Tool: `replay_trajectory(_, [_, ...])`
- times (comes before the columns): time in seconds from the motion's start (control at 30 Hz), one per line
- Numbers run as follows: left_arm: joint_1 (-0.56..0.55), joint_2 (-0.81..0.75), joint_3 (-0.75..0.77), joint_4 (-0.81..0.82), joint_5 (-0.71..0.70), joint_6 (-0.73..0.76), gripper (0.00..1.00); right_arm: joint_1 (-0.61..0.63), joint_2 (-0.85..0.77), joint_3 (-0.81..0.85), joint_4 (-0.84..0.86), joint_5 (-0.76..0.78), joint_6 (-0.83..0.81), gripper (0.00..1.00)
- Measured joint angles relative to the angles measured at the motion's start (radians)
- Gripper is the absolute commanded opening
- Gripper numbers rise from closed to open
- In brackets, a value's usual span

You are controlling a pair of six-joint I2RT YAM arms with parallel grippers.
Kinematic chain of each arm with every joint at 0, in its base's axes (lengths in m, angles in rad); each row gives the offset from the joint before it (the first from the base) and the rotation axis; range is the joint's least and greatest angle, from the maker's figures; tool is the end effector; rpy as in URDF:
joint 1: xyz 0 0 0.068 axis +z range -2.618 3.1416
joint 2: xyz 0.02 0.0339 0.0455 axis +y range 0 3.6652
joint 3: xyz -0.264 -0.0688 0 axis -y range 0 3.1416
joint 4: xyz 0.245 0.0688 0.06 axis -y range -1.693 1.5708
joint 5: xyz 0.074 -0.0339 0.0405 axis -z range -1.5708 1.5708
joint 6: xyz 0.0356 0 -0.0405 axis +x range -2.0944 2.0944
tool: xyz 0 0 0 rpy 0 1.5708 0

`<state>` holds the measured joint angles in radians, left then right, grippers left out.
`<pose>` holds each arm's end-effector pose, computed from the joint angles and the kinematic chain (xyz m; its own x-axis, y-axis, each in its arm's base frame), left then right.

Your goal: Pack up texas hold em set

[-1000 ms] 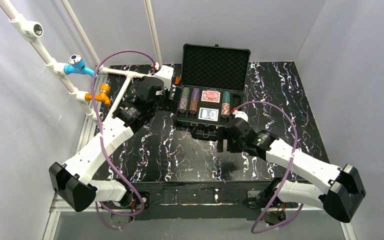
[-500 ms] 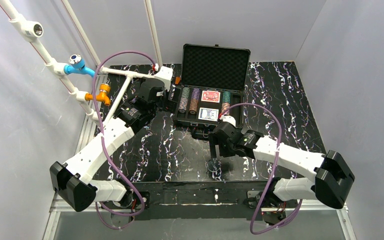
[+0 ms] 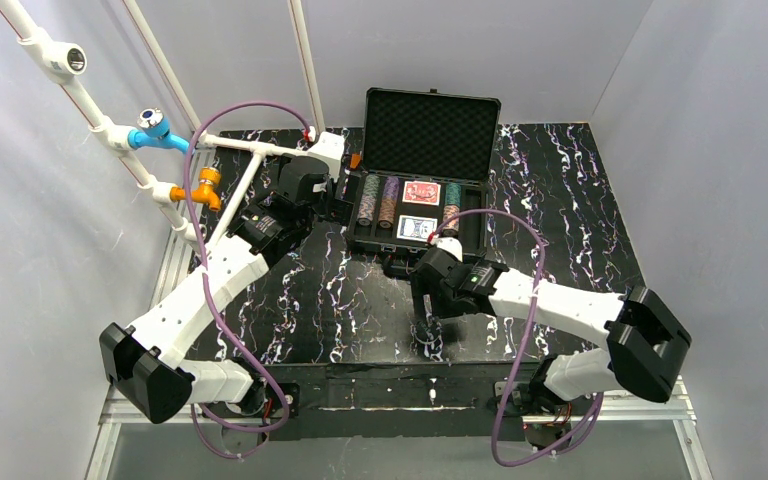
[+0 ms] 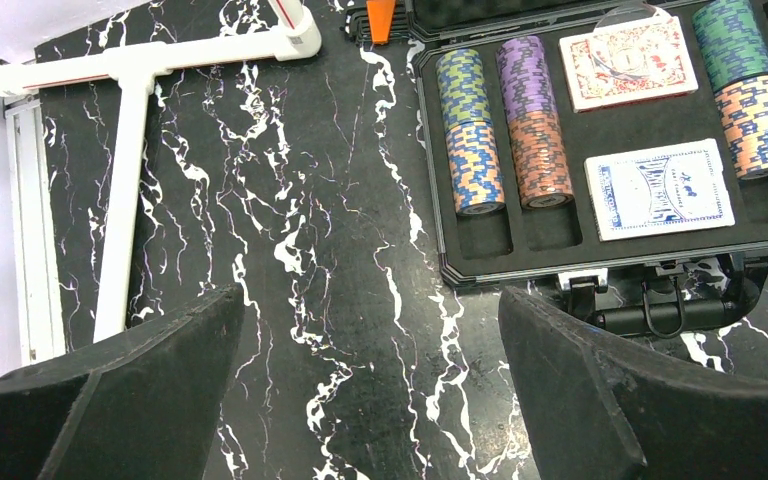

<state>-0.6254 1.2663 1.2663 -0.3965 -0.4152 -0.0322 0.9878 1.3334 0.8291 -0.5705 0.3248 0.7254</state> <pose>0.2388 -0.1547 0.3842 -0.3205 0.1951 -0.9270 0.2238 0.9665 0.1260 0.1486 0.2047 0.2095 -0.8317 -0.1191 -0.5423 -0.2082 0.9724 0.1057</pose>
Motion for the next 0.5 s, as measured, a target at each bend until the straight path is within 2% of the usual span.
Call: replay_trajectory(0.5, [0.000,0.000,-0.003,0.000,0.011,0.008,0.98,0.036,0.064,0.021,-0.009,0.013,0.090,0.98])
